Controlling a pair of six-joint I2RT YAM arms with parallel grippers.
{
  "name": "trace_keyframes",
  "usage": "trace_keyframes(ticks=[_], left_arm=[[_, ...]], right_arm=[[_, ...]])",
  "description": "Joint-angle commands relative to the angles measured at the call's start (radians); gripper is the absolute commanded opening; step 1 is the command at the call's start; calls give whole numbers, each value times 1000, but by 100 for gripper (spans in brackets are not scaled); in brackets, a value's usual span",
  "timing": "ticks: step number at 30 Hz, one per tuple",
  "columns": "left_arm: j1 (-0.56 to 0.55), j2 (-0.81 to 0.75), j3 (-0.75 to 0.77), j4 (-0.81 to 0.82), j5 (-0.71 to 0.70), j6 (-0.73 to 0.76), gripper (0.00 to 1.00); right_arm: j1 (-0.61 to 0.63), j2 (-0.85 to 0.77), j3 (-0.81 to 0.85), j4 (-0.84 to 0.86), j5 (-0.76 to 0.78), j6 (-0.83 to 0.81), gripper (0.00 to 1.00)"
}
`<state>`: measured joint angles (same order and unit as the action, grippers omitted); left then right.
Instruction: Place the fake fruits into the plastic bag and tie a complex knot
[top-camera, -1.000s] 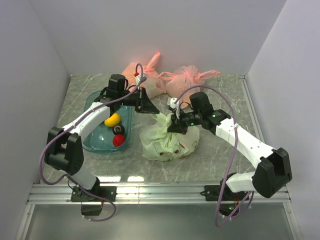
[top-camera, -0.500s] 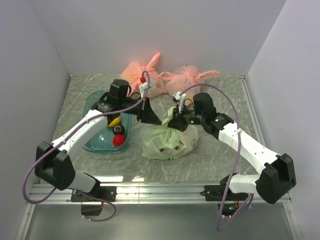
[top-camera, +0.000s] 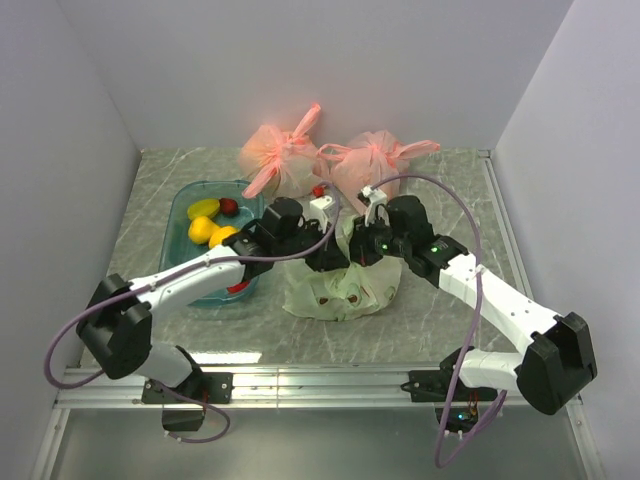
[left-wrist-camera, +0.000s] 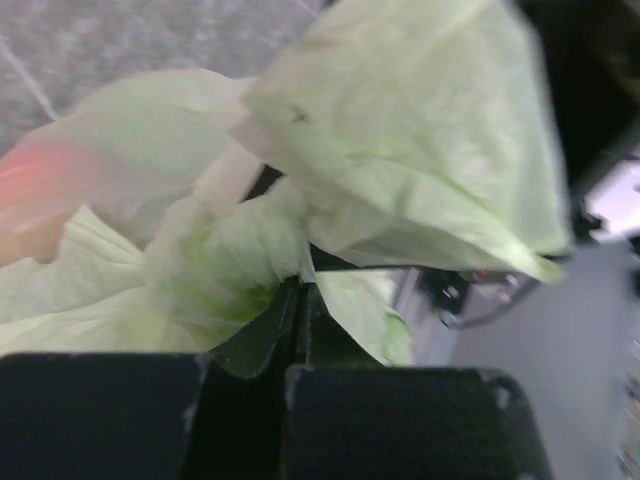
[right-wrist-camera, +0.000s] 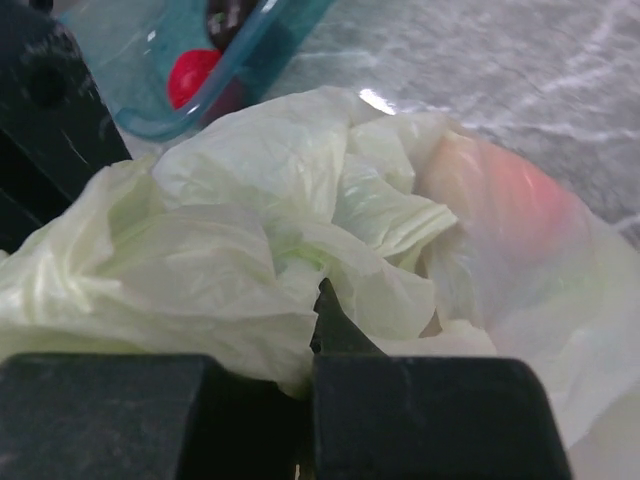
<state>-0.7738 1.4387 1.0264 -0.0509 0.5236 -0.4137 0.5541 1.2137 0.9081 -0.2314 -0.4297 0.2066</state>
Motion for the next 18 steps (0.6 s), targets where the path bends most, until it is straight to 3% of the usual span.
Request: trace_keyframes(ticks=[1,7,10,11,12,15,18], left_arm=[[-53,83,-51,-34,-168,-14,1],[-56,227,17,-98,-283,-4,0],[3,212,14,-55,-212,32,0],[14,201,15,-49,-200,44,0],[25,190,20,-44,-145,62,0],[45,151,37,-58,-76,131,0],[47,121,52,-87,-2,165,0]], right_arm=[[-11,-69,20,147,138,102,0],[-11,-88,3,129,134,137,0],[-20,-95,2,72,62,44,21],[-26,-100,2,54,31,10,43],[-43,-106,2,29,8,-69,50],[-109,-128,-1,-69,-93,-253,67],[-181,-131,2,-169,-204,-404,75]])
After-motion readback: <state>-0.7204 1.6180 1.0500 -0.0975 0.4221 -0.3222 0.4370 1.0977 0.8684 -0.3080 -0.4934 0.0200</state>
